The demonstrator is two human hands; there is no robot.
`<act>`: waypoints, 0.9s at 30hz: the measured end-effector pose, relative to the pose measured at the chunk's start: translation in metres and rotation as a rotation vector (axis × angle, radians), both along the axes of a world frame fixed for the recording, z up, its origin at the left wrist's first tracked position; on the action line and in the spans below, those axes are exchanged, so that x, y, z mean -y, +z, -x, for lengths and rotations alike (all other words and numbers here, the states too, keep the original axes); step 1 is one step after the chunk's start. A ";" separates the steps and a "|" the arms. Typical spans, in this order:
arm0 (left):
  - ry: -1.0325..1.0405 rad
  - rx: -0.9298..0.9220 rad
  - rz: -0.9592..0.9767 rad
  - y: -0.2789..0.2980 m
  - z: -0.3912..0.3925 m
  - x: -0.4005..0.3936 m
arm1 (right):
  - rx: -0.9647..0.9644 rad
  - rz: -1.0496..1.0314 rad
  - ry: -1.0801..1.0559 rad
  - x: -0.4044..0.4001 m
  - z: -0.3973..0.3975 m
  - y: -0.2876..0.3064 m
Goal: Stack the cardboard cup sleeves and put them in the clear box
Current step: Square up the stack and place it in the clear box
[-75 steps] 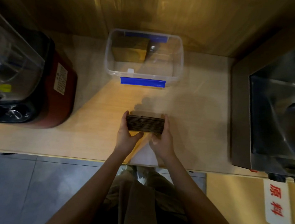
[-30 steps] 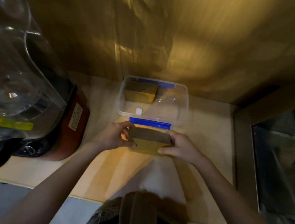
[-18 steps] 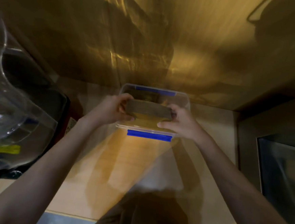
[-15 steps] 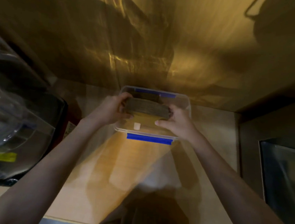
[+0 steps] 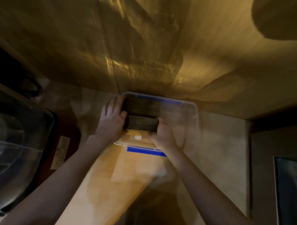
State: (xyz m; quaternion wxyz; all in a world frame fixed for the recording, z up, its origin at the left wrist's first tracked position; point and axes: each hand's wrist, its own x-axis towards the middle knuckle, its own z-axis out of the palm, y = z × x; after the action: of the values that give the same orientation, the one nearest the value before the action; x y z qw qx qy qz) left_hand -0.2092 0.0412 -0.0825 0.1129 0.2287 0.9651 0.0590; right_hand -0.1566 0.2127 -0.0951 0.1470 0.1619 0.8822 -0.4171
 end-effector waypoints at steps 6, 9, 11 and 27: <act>0.064 -0.034 -0.066 -0.003 -0.004 0.003 | 0.052 0.103 -0.062 0.002 0.002 -0.001; 0.175 0.039 -0.114 -0.006 -0.006 0.004 | 0.085 0.248 -0.142 -0.003 0.001 0.005; 0.258 0.118 -0.116 -0.011 -0.008 0.004 | 0.134 0.399 -0.370 -0.005 0.005 0.009; 0.347 0.191 -0.184 -0.019 -0.013 -0.006 | 0.226 0.930 -0.798 0.024 0.020 0.013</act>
State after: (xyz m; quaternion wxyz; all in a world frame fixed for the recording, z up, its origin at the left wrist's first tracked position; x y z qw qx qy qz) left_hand -0.1957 0.0469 -0.1015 0.1706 0.0618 0.9655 0.1869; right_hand -0.1771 0.1891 -0.0820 0.1274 0.4411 0.4587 -0.7608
